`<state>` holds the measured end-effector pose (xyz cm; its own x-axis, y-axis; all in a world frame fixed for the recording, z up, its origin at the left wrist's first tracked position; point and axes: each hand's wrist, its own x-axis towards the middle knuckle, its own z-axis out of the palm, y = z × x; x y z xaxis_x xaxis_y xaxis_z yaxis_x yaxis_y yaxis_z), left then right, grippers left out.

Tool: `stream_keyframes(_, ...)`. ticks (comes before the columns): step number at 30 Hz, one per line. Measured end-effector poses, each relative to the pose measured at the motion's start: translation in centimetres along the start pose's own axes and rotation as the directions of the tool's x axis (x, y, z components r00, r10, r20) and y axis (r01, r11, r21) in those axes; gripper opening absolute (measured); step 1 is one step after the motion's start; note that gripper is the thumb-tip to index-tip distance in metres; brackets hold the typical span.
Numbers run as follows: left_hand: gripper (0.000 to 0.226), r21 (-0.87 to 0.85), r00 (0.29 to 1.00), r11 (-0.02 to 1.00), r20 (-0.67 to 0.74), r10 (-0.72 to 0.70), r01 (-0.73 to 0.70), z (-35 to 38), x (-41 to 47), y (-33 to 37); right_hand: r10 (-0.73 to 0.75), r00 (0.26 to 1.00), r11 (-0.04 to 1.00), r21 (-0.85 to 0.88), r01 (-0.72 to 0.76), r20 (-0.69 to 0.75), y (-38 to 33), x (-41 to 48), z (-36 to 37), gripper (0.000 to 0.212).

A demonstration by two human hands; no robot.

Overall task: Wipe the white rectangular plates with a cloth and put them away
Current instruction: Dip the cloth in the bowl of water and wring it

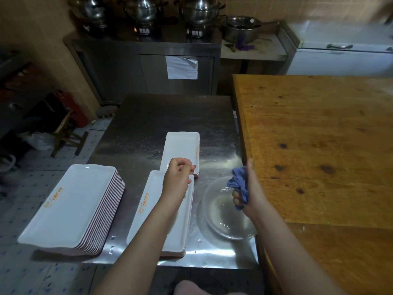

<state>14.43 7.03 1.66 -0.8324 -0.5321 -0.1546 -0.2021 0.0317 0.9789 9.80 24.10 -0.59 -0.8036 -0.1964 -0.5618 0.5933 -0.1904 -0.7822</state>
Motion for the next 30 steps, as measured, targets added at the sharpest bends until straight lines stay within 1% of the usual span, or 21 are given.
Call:
stream_keyframes(1, 0.014, -0.003, 1.000, 1.000, 0.002, 0.002, -0.002, 0.0, -0.1, 0.0, 0.014, 1.000, 1.000, -0.009, -0.014, -0.006, -0.1, -0.1, 0.1, 0.066)
stream_keyframes(2, 0.014, -0.005, 1.000, 1.000, 0.003, 0.001, -0.001, 0.0, -0.1, -0.1, 0.013, 1.000, 1.000, -0.022, -0.014, -0.024, -0.2, -0.1, 0.2, 0.064)
stream_keyframes(7, 0.012, -0.005, 1.000, 1.000, 0.003, -0.015, 0.015, 0.0, -0.2, -0.3, -0.041, 0.978, 0.999, -0.029, 0.036, -0.205, -0.1, 0.2, 1.1, 0.023)
stream_keyframes(10, 0.013, -0.006, 1.000, 1.000, 0.000, -0.011, 0.011, -0.1, -0.3, -0.3, -0.002, 0.969, 0.999, -0.042, -0.009, -0.247, 0.4, 0.7, 1.0, 0.015)
stream_keyframes(13, 0.013, -0.007, 1.000, 1.000, -0.007, -0.014, 0.014, -0.2, -0.2, -0.4, 0.027, 0.967, 0.992, -0.110, -0.056, -0.254, 1.3, 0.7, 0.4, 0.019)
stream_keyframes(17, 0.014, -0.007, 1.000, 1.000, -0.018, -0.014, 0.014, -0.3, -0.2, -0.6, -0.074, 0.956, 0.976, -0.215, 0.011, -0.284, 1.8, 0.4, 0.1, 0.019)
stream_keyframes(18, 0.014, -0.012, 1.000, 1.000, -0.019, -0.013, 0.013, -0.3, -0.1, -0.5, -0.103, 0.954, 0.976, -0.212, 0.043, -0.281, 1.6, 0.3, 0.3, 0.019)
stream_keyframes(20, 0.014, -0.027, 1.000, 1.000, -0.024, -0.002, 0.001, -0.3, 0.0, -0.4, -0.166, 0.957, 0.981, -0.136, 0.137, -0.237, 0.7, 0.2, 0.6, 0.021)
stream_keyframes(22, 0.016, -0.036, 0.999, 0.999, -0.034, 0.015, -0.016, -0.4, 0.3, -0.1, -0.224, 0.962, 0.974, -0.066, 0.216, -0.158, -0.3, 0.2, 1.0, 0.031)
stream_keyframes(23, 0.016, -0.041, 0.999, 0.999, -0.038, 0.018, -0.019, -0.4, 0.4, -0.1, -0.231, 0.966, 0.972, -0.068, 0.224, -0.118, -0.5, 0.1, 0.9, 0.036)
stream_keyframes(25, 0.016, -0.046, 0.999, 0.999, -0.038, 0.009, -0.011, -0.4, 0.4, -0.2, -0.188, 0.980, 0.976, -0.125, 0.178, -0.072, 0.2, 0.0, 0.6, 0.040)
stream_keyframes(28, 0.015, -0.039, 1.000, 0.999, -0.023, -0.011, 0.010, -0.2, 0.2, -0.8, -0.070, 0.995, 0.983, -0.177, 0.057, -0.070, 1.8, 0.2, -0.4, 0.046)
stream_keyframes(30, 0.014, -0.042, 1.000, 0.999, -0.023, -0.007, 0.006, -0.2, 0.3, -0.8, -0.097, 0.995, 0.987, -0.133, 0.095, -0.009, 1.6, 0.2, -0.7, 0.043)
